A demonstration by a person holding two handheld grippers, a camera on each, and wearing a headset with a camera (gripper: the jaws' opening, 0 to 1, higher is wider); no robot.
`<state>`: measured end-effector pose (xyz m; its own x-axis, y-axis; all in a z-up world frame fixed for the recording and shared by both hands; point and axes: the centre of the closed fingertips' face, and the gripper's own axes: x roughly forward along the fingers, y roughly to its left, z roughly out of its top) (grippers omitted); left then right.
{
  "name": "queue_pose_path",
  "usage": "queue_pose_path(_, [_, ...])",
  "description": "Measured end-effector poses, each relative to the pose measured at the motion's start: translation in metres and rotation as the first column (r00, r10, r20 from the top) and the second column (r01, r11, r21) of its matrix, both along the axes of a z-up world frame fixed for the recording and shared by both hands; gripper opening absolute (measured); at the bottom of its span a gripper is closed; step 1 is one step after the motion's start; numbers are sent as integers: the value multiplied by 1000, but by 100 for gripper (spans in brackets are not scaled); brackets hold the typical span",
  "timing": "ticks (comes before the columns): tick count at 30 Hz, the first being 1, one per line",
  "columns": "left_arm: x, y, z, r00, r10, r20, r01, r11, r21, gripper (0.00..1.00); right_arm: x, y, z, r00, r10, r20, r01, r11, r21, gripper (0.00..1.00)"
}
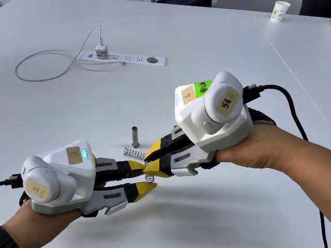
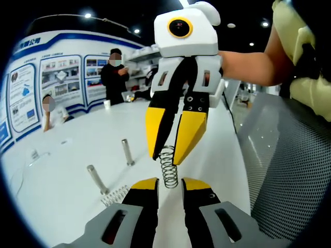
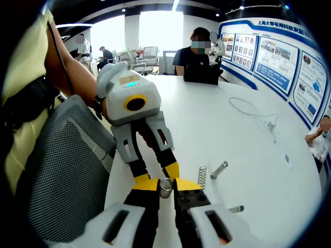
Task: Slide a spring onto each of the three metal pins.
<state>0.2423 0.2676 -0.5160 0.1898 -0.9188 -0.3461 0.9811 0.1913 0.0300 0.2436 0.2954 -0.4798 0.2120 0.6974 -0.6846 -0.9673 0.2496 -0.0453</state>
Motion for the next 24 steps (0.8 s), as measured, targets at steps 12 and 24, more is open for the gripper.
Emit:
queue_pose_path(12, [14, 16, 0, 997, 75, -16, -75, 997, -5, 31, 10, -15, 6, 999, -37, 21, 37, 999, -3, 11])
queue_pose_path(24, [21, 30, -3, 989, 144, -33, -144, 990, -9, 40, 26, -36, 17, 994, -101, 51, 101, 995, 5, 11])
